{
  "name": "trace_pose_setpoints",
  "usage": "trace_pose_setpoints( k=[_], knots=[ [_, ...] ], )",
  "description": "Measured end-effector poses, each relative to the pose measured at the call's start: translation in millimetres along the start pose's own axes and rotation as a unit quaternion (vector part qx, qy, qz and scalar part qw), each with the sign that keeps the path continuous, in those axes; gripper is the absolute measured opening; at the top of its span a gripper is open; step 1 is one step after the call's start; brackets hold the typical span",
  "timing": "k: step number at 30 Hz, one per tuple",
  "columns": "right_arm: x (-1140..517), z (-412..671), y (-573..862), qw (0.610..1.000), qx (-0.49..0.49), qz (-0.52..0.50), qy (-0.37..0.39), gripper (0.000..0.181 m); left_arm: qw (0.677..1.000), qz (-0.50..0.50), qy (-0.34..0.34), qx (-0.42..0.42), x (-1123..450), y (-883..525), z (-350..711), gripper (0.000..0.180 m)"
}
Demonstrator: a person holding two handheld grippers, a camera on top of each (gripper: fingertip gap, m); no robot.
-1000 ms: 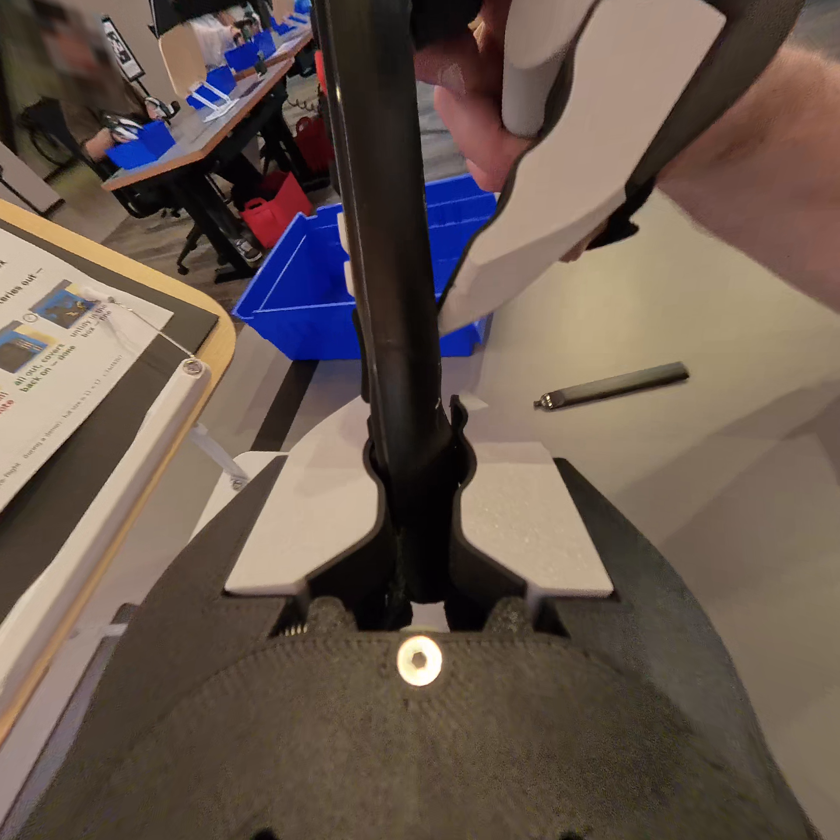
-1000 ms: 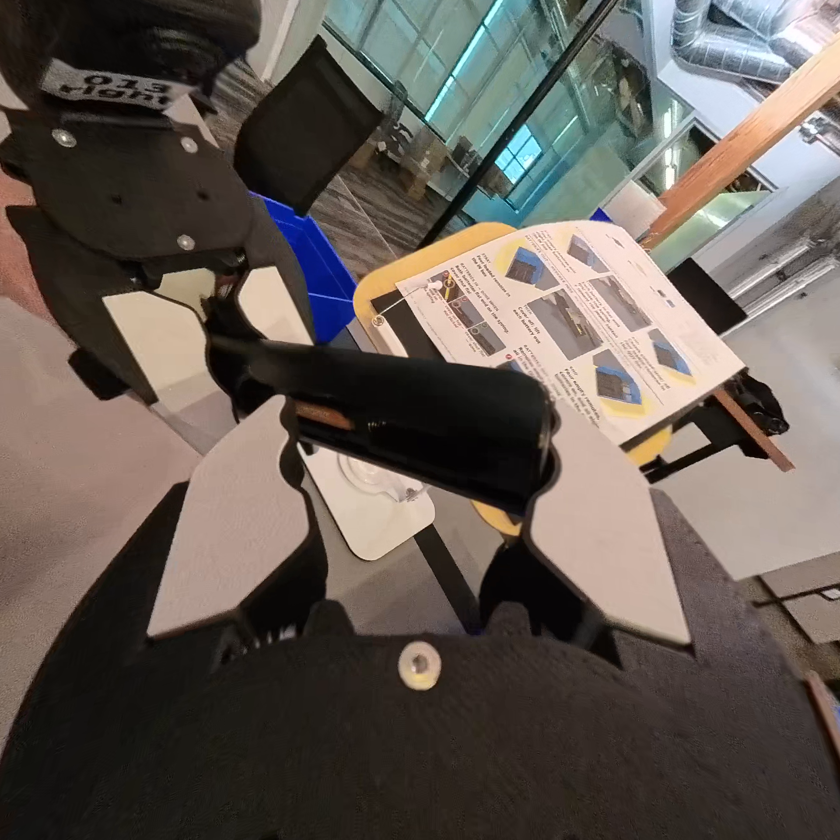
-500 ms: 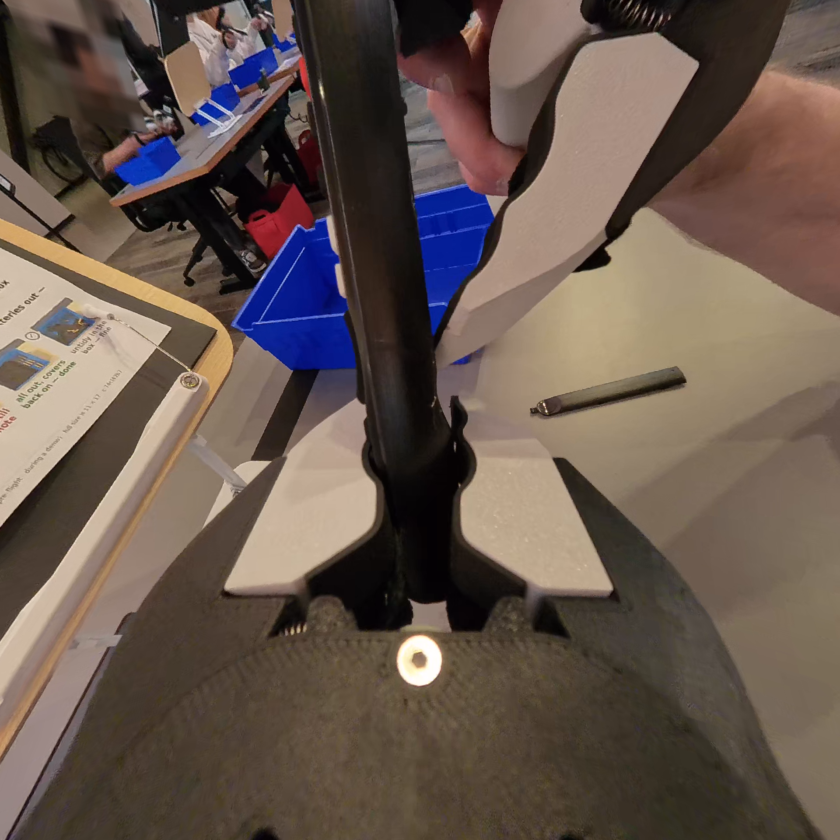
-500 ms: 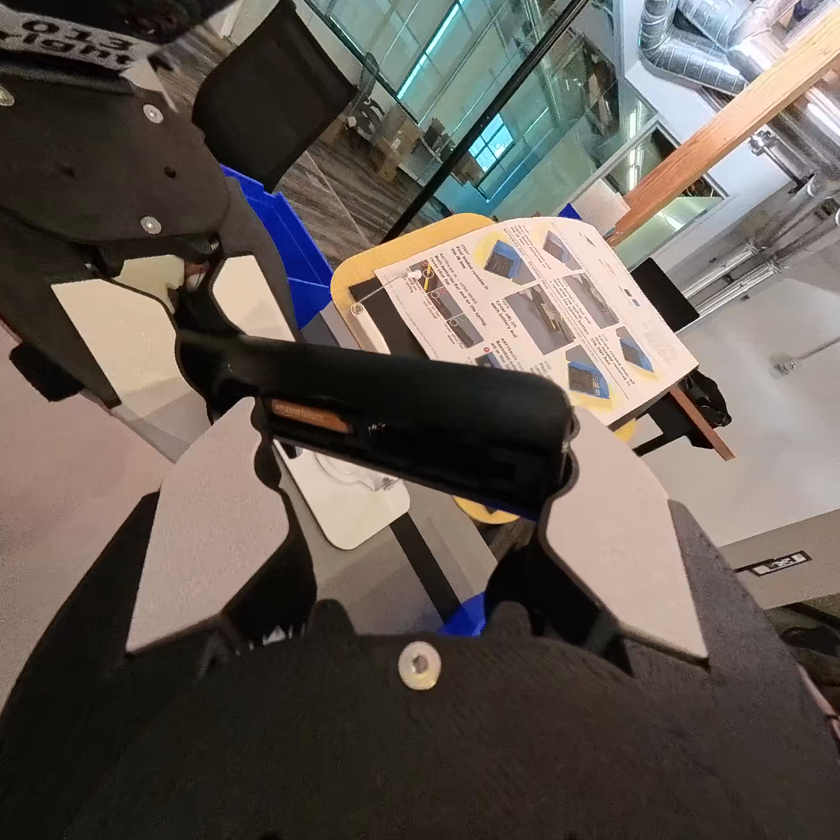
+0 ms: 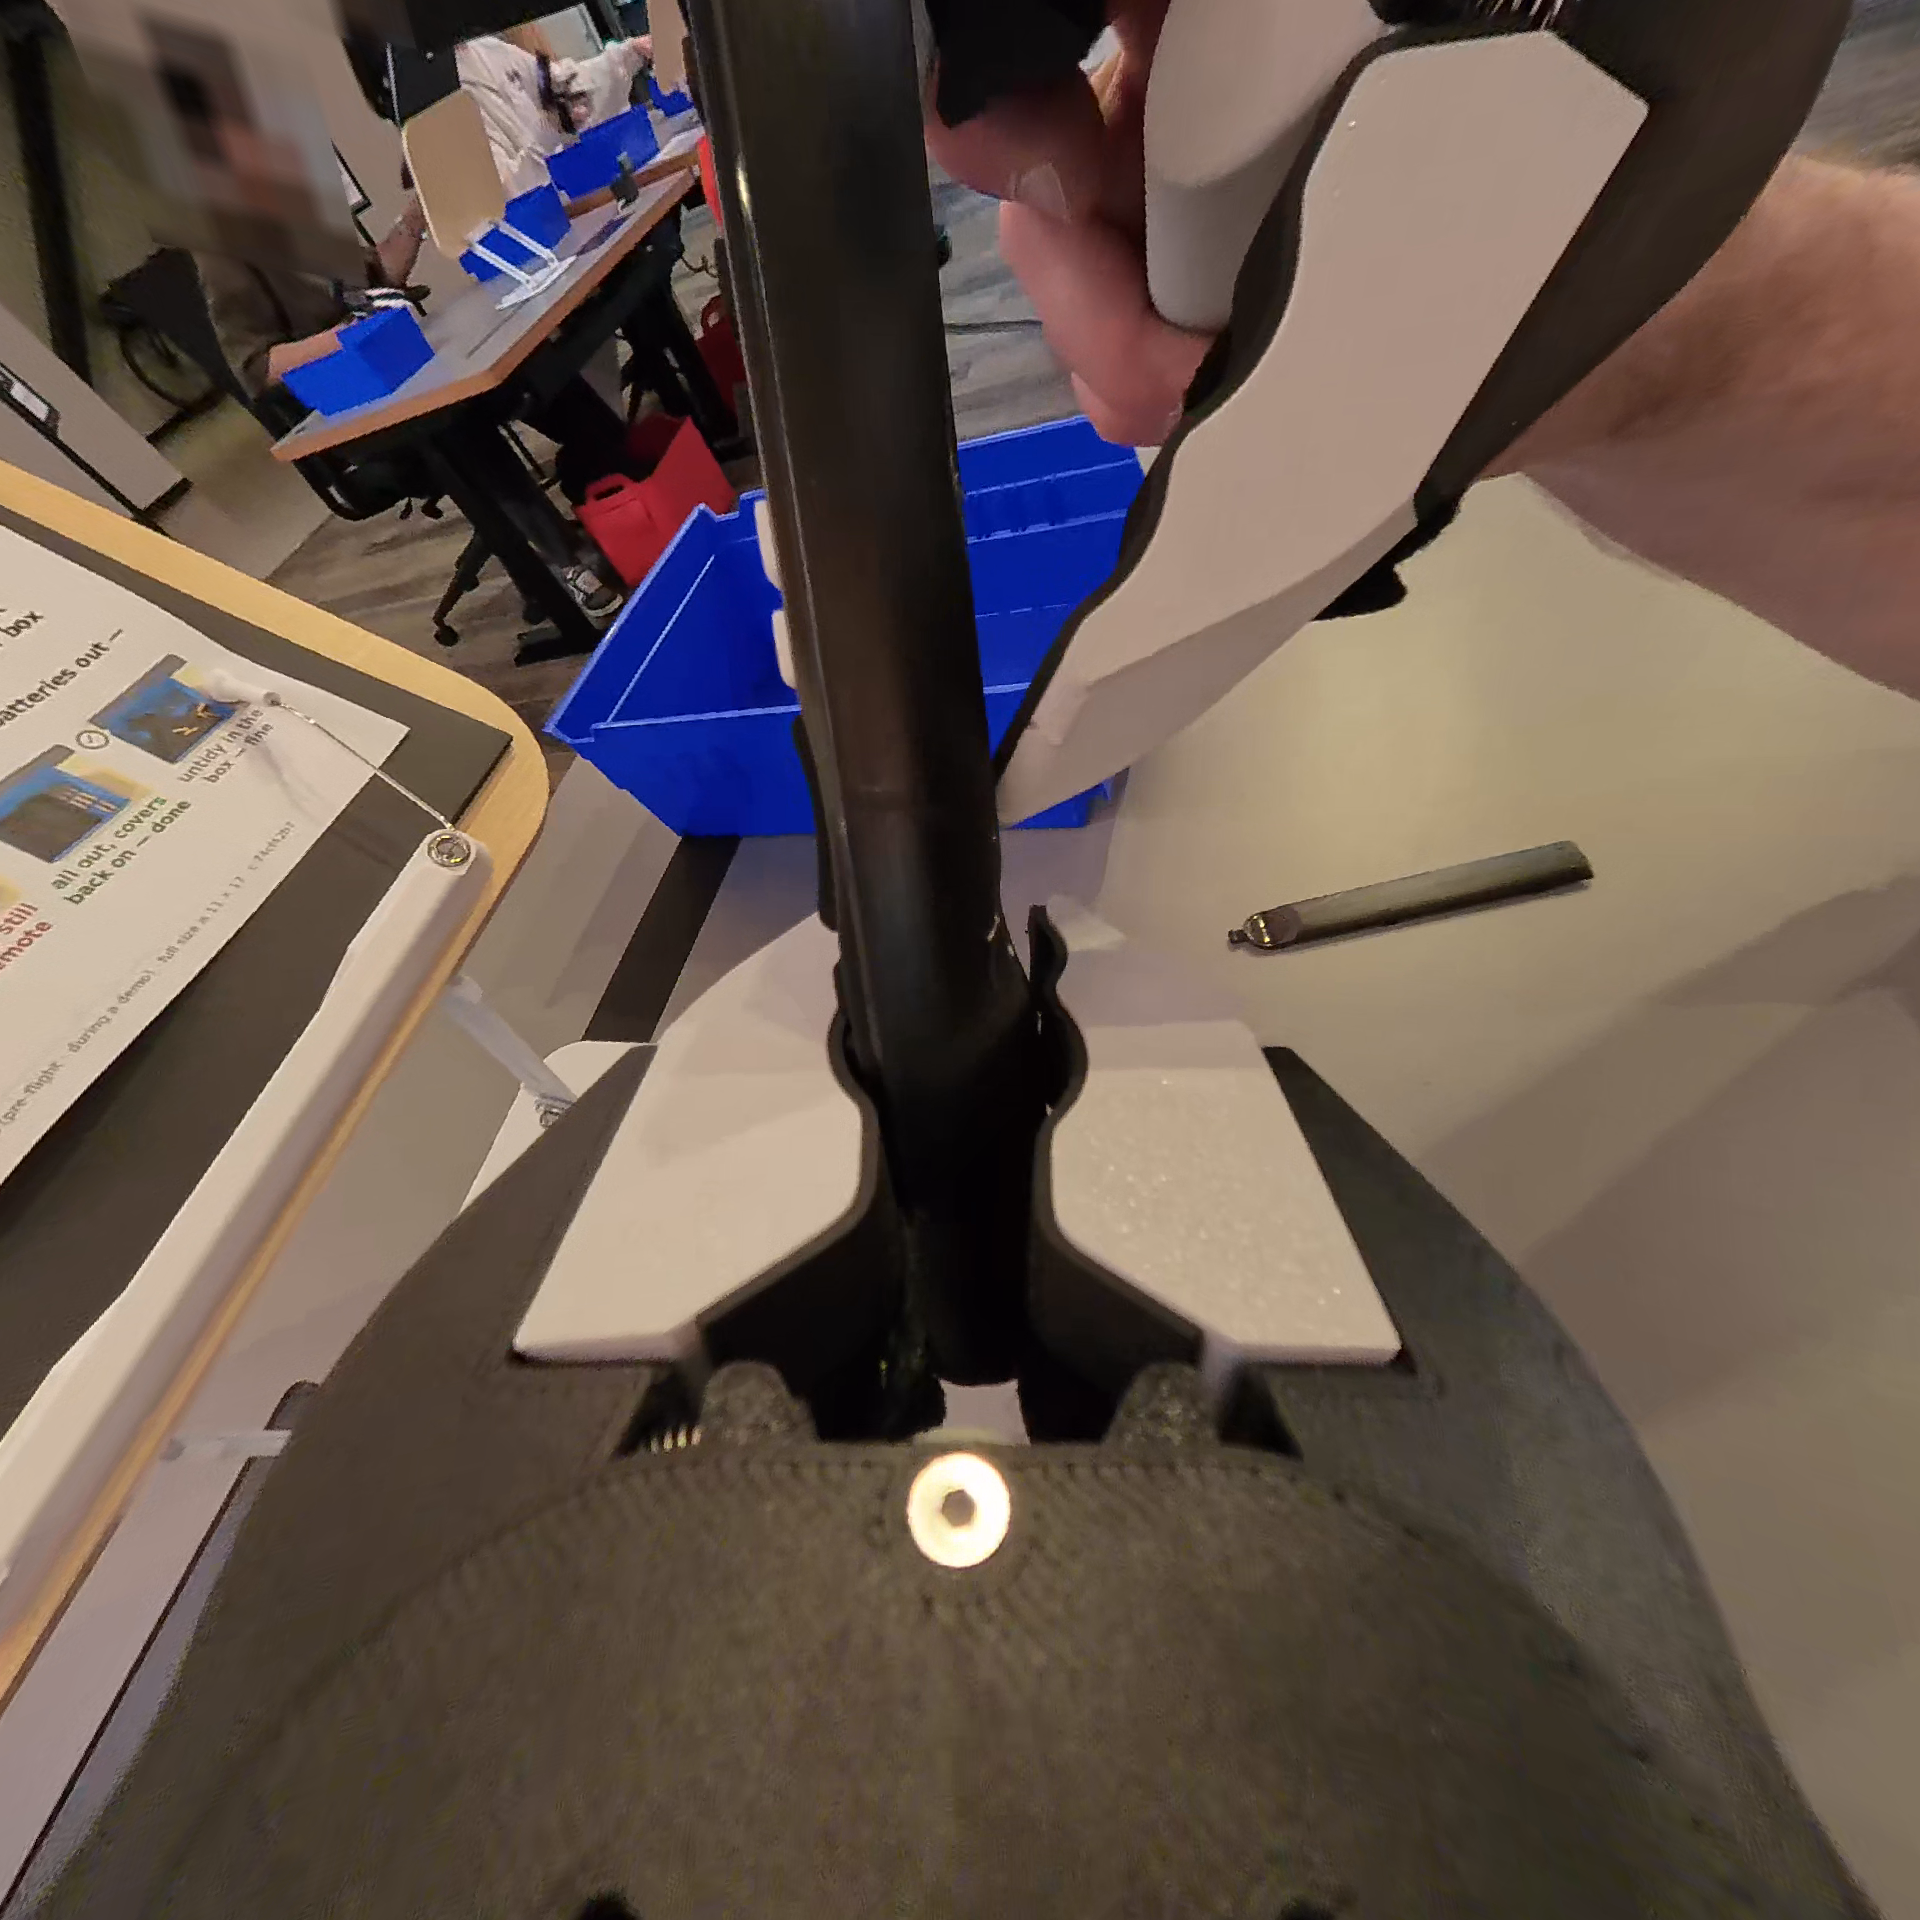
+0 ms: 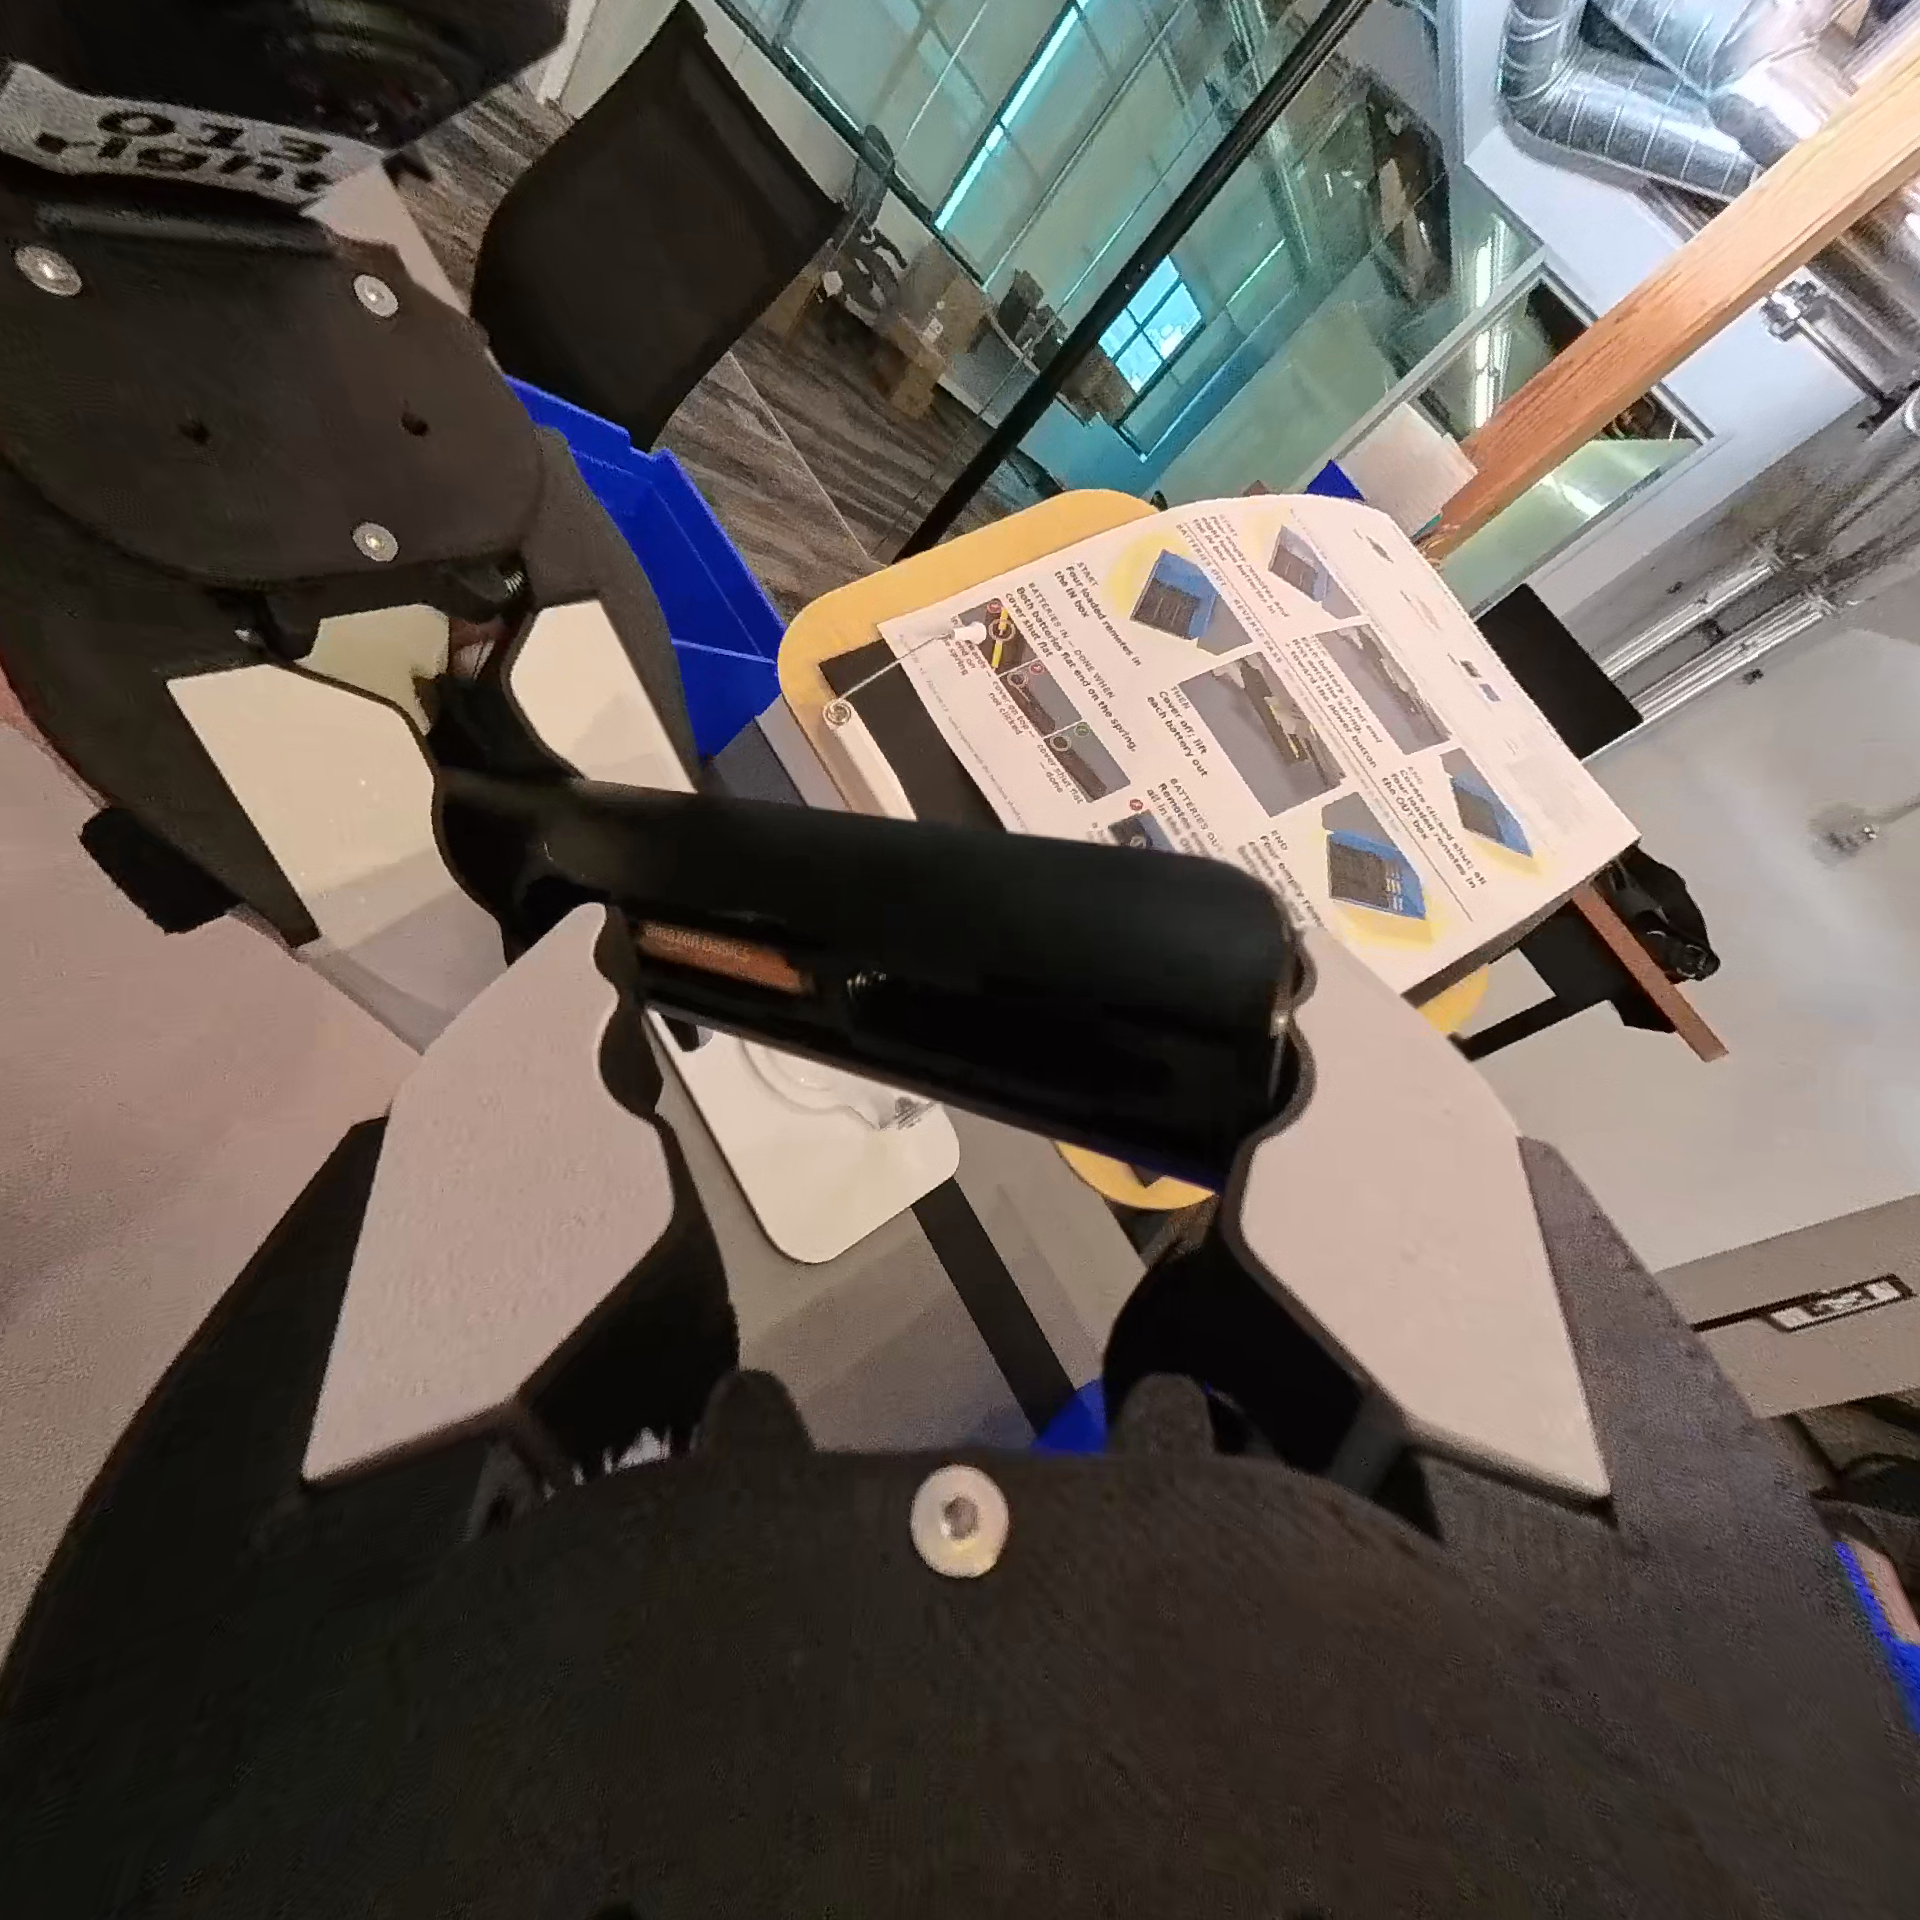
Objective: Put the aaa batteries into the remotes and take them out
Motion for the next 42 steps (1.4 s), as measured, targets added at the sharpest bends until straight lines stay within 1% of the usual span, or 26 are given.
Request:
trace_pose_setpoints(
  k=[6, 8, 13, 15, 17, 19, 20, 21, 24, 27, 30, 32, 36, 37, 39, 42],
  knots=[
    [0, -7, 0, 1.0, 0.0, -0.004, -0.011, 0.112, 1.0, -0.002, -0.002, 0.008, -6, 1, -2, 0.024],
    [3, -5, 0, 1.0, 0.009, -0.007, 0.004, 0.111, 1.0, -0.003, -0.002, 0.008, -5, 2, -1, 0.024],
    [-2, -15, -2, 1.0, -0.004, 0.002, 0.004, 0.11, 1.0, 0.005, -0.021, 0.01, -10, 0, -7, 0.024],
    [0, -19, -4, 1.0, -0.002, 0.021, 0.0, 0.093, 0.999, 0.014, -0.036, -0.006, -11, -3, -12, 0.024],
    [-2, -23, -6, 1.0, 0.003, 0.027, -0.009, 0.088, 0.998, 0.022, -0.05, -0.013, -13, -6, -17, 0.024],
    [-5, -26, -7, 1.0, 0.004, 0.016, -0.005, 0.094, 0.999, 0.016, -0.049, -0.007, -15, -6, -18, 0.024],
    [-7, -26, -8, 1.0, 0.0, 0.003, -0.003, 0.101, 0.999, 0.008, -0.048, -0.001, -16, -5, -18, 0.024],
    [-10, -27, -7, 1.0, -0.001, -0.008, -0.007, 0.113, 0.999, 0.0, -0.05, 0.01, -18, -3, -18, 0.024],
    [-14, -32, -9, 1.0, -0.011, -0.017, -0.023, 0.113, 0.997, 0.006, -0.073, 0.018, -21, -5, -23, 0.025],
    [-14, -32, -9, 0.999, -0.008, -0.031, -0.029, 0.116, 0.997, -0.011, -0.068, 0.038, -24, -4, -25, 0.025],
    [-7, -28, -8, 1.0, 0.004, -0.028, -0.013, 0.116, 0.997, -0.023, -0.057, 0.041, -25, 2, -20, 0.025],
    [-6, -28, -8, 1.0, 0.0, -0.023, -0.013, 0.119, 0.997, -0.029, -0.053, 0.045, -27, 5, -18, 0.025],
    [-4, -30, -7, 1.0, -0.002, -0.023, -0.009, 0.12, 0.997, -0.028, -0.054, 0.042, -26, 8, -15, 0.025],
    [-2, -30, -7, 1.0, 0.003, -0.024, -0.008, 0.119, 0.998, -0.025, -0.053, 0.036, -26, 8, -15, 0.024],
    [2, -29, -7, 1.0, -0.002, -0.009, -0.004, 0.106, 0.998, -0.029, -0.053, 0.024, -24, 7, -16, 0.024],
    [5, -28, -5, 1.0, -0.012, 0.0, 0.004, 0.105, 0.998, -0.019, -0.051, 0.02, -22, 9, -12, 0.024]
  ],
)
Point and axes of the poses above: each gripper's, where its closed fingertips meet, x back along the fingers, z out of its top, y = z × x across the jaws, the point moved 4 cm from there along x, back along the fingers, and after that the axes turned 7 degrees about -y, right-handed, at the moved point
